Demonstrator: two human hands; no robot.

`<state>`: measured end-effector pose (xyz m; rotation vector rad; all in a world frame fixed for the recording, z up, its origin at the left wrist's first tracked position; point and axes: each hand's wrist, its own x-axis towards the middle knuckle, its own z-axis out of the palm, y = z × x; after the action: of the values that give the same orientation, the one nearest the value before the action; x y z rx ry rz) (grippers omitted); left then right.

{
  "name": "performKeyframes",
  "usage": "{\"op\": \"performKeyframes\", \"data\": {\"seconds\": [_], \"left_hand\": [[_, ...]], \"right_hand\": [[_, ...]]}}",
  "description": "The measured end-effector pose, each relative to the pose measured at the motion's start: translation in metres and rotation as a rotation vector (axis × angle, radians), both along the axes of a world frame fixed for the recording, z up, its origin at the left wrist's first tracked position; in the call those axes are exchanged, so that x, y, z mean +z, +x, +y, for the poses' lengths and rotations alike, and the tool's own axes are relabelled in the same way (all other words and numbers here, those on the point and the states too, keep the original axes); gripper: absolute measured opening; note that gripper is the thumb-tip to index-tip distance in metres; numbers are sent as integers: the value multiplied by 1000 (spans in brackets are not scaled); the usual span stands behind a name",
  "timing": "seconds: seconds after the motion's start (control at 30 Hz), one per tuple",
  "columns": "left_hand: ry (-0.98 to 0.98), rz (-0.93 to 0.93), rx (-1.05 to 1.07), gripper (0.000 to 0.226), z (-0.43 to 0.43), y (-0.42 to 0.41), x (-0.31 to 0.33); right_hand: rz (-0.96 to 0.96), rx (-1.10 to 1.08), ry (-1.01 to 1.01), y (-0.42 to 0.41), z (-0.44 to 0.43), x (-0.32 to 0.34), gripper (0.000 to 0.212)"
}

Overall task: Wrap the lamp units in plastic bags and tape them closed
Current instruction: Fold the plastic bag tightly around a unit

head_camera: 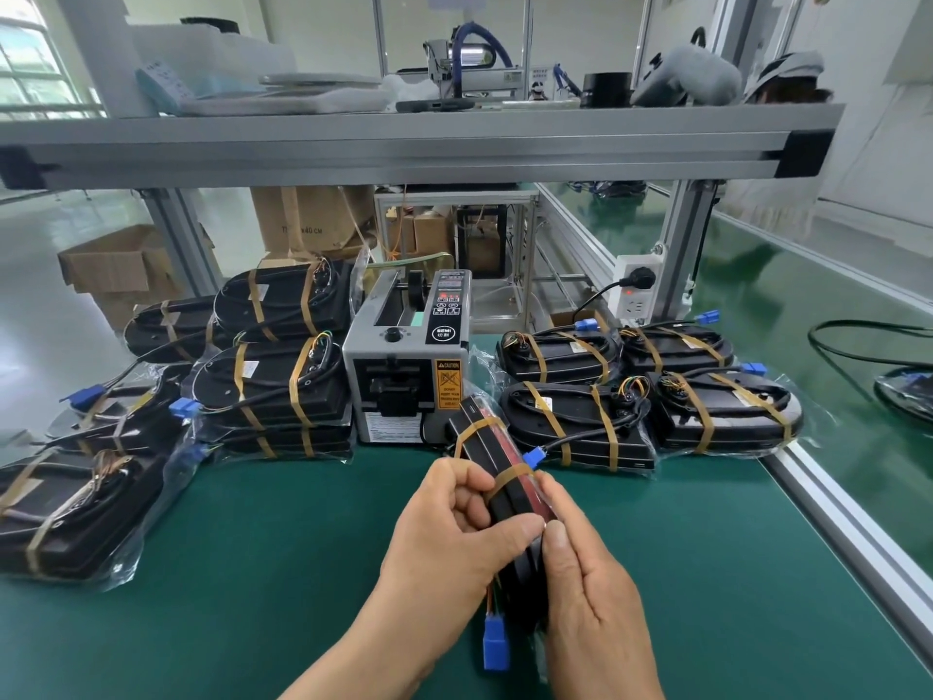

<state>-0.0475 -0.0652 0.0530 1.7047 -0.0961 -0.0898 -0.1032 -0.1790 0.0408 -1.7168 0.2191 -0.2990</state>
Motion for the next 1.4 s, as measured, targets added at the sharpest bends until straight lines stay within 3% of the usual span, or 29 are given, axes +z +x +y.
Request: {"op": "performKeyframes", "data": {"seconds": [0.23, 0.37, 0.47, 0.53, 0.67, 0.73, 0.9, 0.97, 1.13, 1.27, 1.4], "left_hand": [[-16, -28, 19, 56, -1, 0, 0], [13, -26, 22, 49, -2, 1, -2], [13, -8, 24, 52, -5, 1, -2], [36, -7, 17, 54, -5, 1, -2], [10, 29, -55, 36, 16, 10, 5], [-56, 55, 75, 15, 31, 30, 9], [-343, 264, 428, 13, 56, 106, 13], [-395, 352, 455, 14, 55, 125, 12], [-457, 437, 479, 20, 49, 146, 11], [-481, 441, 509, 17, 43, 148, 13], [-534, 416, 609, 20, 33, 151, 17]], "right_hand": [[60, 85, -35, 21, -19, 21, 36], [113, 165, -268, 68, -21, 48, 44], [204, 226, -455, 101, -13, 60, 19], [276, 268, -511, 116, -9, 58, 26], [316, 275, -433, 123, -12, 42, 33], [304, 253, -394, 122, -16, 37, 36], [284, 260, -341, 122, -20, 36, 29], [281, 271, -341, 122, -19, 35, 24], [261, 272, -309, 123, -21, 33, 36], [247, 272, -284, 125, -22, 28, 24], [238, 263, -257, 124, -20, 28, 46]]}}
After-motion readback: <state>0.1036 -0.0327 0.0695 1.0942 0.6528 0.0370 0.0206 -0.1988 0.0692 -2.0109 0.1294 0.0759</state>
